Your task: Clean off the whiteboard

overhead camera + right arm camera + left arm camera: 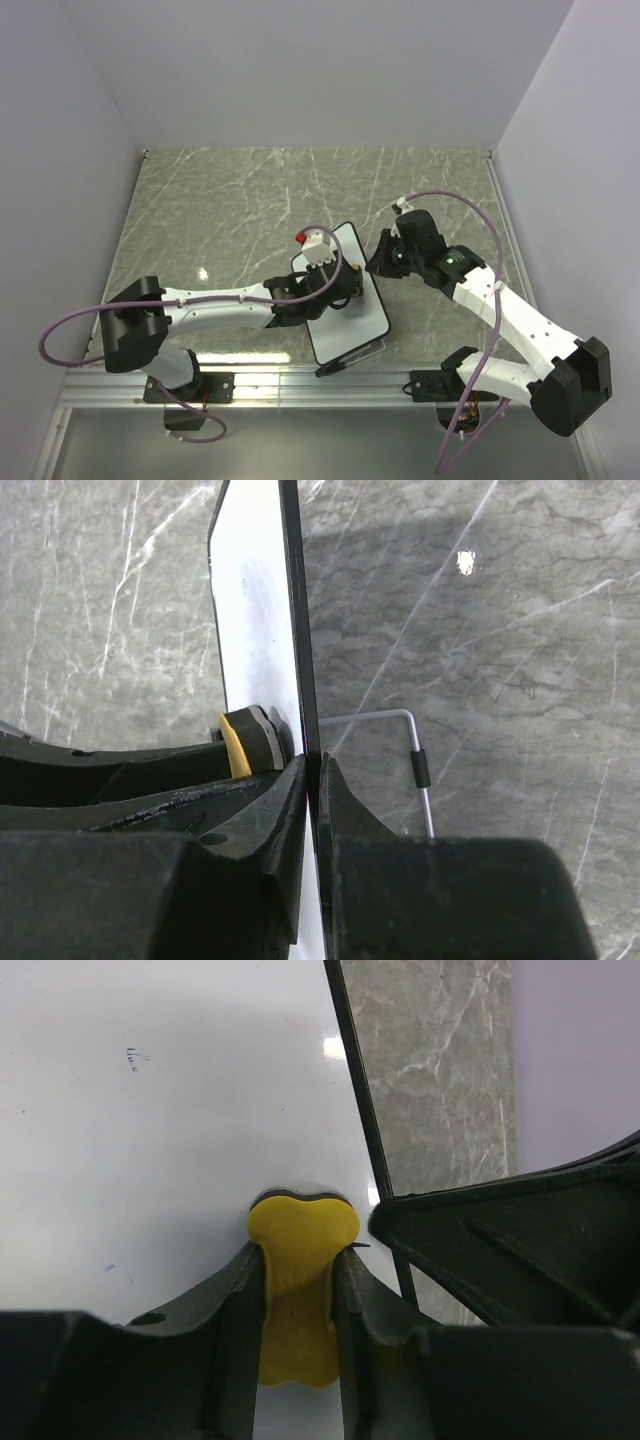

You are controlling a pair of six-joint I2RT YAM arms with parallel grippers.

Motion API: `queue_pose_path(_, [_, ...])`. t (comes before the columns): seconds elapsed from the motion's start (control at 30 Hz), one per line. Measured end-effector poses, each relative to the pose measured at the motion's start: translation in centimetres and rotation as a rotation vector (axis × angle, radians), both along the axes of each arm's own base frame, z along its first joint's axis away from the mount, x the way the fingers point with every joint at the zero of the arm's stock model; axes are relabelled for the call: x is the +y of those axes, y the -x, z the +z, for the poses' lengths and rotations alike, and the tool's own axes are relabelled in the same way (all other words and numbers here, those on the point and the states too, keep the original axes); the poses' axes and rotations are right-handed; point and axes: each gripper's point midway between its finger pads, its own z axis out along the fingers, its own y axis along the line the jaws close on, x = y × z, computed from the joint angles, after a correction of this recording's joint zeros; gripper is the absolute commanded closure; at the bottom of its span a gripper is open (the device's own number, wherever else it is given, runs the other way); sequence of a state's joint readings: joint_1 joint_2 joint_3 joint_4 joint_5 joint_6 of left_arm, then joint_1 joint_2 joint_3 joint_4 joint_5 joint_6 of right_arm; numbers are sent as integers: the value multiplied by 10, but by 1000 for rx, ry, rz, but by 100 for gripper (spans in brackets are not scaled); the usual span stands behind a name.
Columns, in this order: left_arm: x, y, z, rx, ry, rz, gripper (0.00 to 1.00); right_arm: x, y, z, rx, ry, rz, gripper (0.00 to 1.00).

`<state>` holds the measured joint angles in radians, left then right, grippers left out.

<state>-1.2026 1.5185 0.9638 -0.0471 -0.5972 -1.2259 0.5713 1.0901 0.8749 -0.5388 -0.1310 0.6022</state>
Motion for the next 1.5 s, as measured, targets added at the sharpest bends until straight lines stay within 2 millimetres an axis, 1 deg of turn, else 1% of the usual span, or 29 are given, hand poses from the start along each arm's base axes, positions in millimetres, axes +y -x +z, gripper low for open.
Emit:
queue_pose_path(0.17, [2, 2, 2, 4, -11, -21, 100, 1, -1, 1, 0, -4, -2, 100])
queue_pose_path(0.23, [9, 6, 4, 16, -26, -27, 100, 5, 0, 2, 7, -20, 8, 100])
queue_pose_path(0.3, [24, 10, 10, 29, -53, -24, 100, 9, 1, 2, 17, -36, 16, 100])
queue_pose_path(0.33, [33, 10, 15, 33, -60, -17, 100, 10, 2, 2, 21, -42, 17, 95])
queue_pose_path(0.4, [54, 8, 29, 36, -68, 11, 100, 12, 3, 4, 23, -50, 20, 80])
queue_pose_path(0.43, [65, 5, 37, 37, -73, 29, 100, 13, 3, 5, 23, -57, 21, 68])
queue_pose_path(0.47, [78, 2, 46, 34, -75, 52, 100, 14, 3, 6, 24, -63, 25, 63])
queue_pose_path(0.53, [102, -2, 57, 33, -89, 96, 100, 16, 5, 6, 28, -67, 34, 57])
queue_pose_path(0.6, [123, 1, 57, 44, -117, 121, 100, 18, 6, 7, 31, -75, 40, 57])
queue_pose_path(0.63, [133, 2, 53, 53, -131, 133, 100, 18, 6, 8, 30, -79, 41, 57])
queue_pose_path(0.7, [159, 9, 35, 89, -171, 161, 100, 20, 5, 9, 28, -89, 42, 57])
queue_pose_path(0.77, [188, 16, 10, 139, -219, 198, 100, 23, 5, 12, 25, -105, 43, 59])
queue_pose_path(0.87, [233, 29, -34, 236, -300, 268, 100, 28, 2, 18, 14, -139, 47, 64])
queue_pose_path(0.93, [253, 39, -56, 293, -350, 298, 100, 32, 1, 21, 8, -164, 51, 71])
queue_pose_path(0.97, [258, 42, -62, 311, -364, 304, 100, 34, 0, 21, 7, -176, 52, 72])
queue_pose_path(1.0, [261, 44, -69, 332, -379, 309, 100, 37, 0, 21, 8, -190, 56, 79])
queue_pose_path(1.07, [266, 47, -80, 379, -404, 320, 100, 40, 1, 18, 22, -207, 62, 86])
queue_pose_path(1.1, [268, 45, -84, 400, -412, 333, 100, 42, 2, 16, 29, -215, 66, 100])
queue_pose_path(1.23, [273, 41, -101, 469, -441, 362, 100, 47, 0, 14, 39, -237, 64, 100])
queue_pose_path(1.37, [278, 34, -111, 495, -427, 372, 100, 48, 0, 16, 41, -236, 68, 100])
queue_pose_path(1.43, [283, 29, -115, 506, -415, 386, 100, 48, 2, 20, 48, -225, 74, 100])
queue_pose_path(1.5, [289, 25, -120, 517, -410, 399, 100, 49, 3, 31, 48, -215, 85, 100])
